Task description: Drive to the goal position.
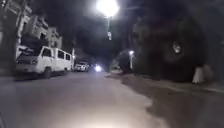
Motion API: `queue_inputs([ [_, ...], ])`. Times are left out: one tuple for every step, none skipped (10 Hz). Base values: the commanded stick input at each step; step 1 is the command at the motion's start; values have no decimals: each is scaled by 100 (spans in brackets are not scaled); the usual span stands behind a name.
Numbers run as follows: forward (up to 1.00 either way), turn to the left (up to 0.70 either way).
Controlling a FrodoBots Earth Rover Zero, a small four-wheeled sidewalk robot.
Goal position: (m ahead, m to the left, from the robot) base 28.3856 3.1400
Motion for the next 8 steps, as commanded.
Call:
queue_inputs([
  [70,-33],
  [70,-33],
  [70,-33],
  [70,-33],
  [70,-33],
  [70,-13],
  [70,0],
  [70,0],
])
